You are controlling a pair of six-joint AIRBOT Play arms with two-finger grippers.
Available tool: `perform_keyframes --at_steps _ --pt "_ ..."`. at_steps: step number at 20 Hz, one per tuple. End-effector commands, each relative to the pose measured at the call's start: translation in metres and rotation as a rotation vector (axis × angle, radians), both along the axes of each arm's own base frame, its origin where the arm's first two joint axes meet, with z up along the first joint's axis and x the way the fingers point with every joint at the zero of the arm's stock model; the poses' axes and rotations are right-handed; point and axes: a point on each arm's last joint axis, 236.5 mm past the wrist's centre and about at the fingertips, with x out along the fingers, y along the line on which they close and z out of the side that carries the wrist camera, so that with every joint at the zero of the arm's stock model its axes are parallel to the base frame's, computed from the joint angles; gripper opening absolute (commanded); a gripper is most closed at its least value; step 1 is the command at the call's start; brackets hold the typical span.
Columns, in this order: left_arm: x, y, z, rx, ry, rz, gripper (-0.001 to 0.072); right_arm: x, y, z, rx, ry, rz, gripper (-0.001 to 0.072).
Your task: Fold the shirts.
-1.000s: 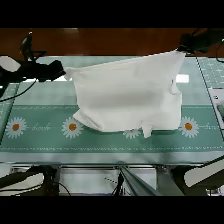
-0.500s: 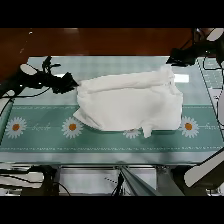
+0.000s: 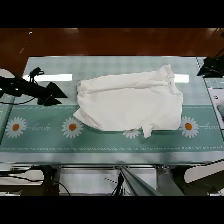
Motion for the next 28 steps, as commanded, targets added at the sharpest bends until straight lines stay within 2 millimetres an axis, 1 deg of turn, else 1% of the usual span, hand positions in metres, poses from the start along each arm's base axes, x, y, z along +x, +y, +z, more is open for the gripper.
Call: perform_keyframes --at_steps 1,3,6,8,9,10,11,12,13,14,16,17,18,19,20,21,22,24,25,26,27,28 --pt "-0.021 -0.009 -0.026 -0.022 0.085 -0.032 0.0555 -0.019 -0.012 0.0 0.052 0.029 -0.047 0.0396" --pt "-0.028 -0.024 -0.042 -0.036 0.134 -0.076 0.0555 -0.016 -0.013 0.0 0.047 0.014 -0.052 0.0396" --pt "-0.041 -0.047 -0.067 -0.046 0.209 -0.141 0.0553 -0.016 -0.014 0.0 0.044 0.013 -0.046 0.0396" --pt "-0.047 -0.062 -0.077 -0.054 0.239 -0.171 0.0548 -0.016 -0.014 0.0 0.045 0.015 -0.046 0.0396" --pt "-0.05 -0.067 -0.082 -0.054 0.252 -0.187 0.0471 -0.016 -0.013 0.0 0.045 0.016 -0.045 0.0396" --pt "-0.053 -0.071 -0.086 -0.051 0.262 -0.198 0.0333 -0.017 -0.013 0.0 0.046 0.019 -0.045 0.0396" --pt "-0.053 -0.074 -0.09 -0.045 0.266 -0.202 0.0247 -0.018 -0.012 0.0 0.049 0.024 -0.043 0.0396" --pt "-0.054 -0.073 -0.091 -0.035 0.265 -0.209 0.0215 -0.02 -0.012 0.0 0.052 0.03 -0.041 0.0396" --pt "-0.054 -0.071 -0.091 -0.037 0.259 -0.212 0.0097 -0.021 -0.011 0.001 0.051 0.032 -0.04 0.0396" --pt "-0.053 -0.07 -0.091 -0.039 0.252 -0.215 0.0029 -0.023 -0.012 0.002 0.048 0.034 -0.039 0.0396" --pt "-0.054 -0.068 -0.089 -0.046 0.257 -0.213 0.0029 -0.033 -0.019 0.003 0.016 0.06 -0.047 0.0396" --pt "-0.053 -0.067 -0.088 -0.048 0.251 -0.215 0.0028 -0.042 -0.022 0.002 0.008 0.079 -0.06 0.0396" --pt "-0.052 -0.066 -0.086 -0.047 0.236 -0.222 0.0028 -0.053 -0.023 -0.002 0.019 0.102 -0.075 0.0396" --pt "-0.05 -0.066 -0.084 -0.046 0.22 -0.228 0.0027 -0.07 -0.024 -0.01 0.037 0.133 -0.097 0.0398" --pt "-0.048 -0.066 -0.081 -0.043 0.2 -0.236 0.0027 -0.085 -0.024 -0.018 0.059 0.149 -0.127 0.045" --pt "-0.047 -0.067 -0.078 -0.045 0.181 -0.244 0.0027 -0.1 -0.017 -0.029 0.111 0.156 -0.14 0.0513" --pt "-0.045 -0.068 -0.075 -0.049 0.168 -0.245 0.0027 -0.116 -0.004 -0.041 0.184 0.162 -0.145 0.0552" --pt "-0.042 -0.071 -0.069 -0.067 0.142 -0.25 0.0028 -0.142 0.017 -0.067 0.292 0.198 -0.178 0.0552" --pt "-0.041 -0.073 -0.066 -0.077 0.131 -0.251 0.0027 -0.154 0.027 -0.082 0.317 0.226 -0.185 0.0552" --pt "-0.039 -0.075 -0.063 -0.088 0.121 -0.251 0.0027 -0.164 0.039 -0.095 0.345 0.248 -0.173 0.0538" --pt "-0.038 -0.077 -0.06 -0.095 0.114 -0.248 0.0028 -0.172 0.054 -0.105 0.384 0.266 -0.159 0.0505" --pt "-0.037 -0.077 -0.059 -0.095 0.104 -0.254 0.0027 -0.176 0.069 -0.11 0.418 0.264 -0.134 0.0449"
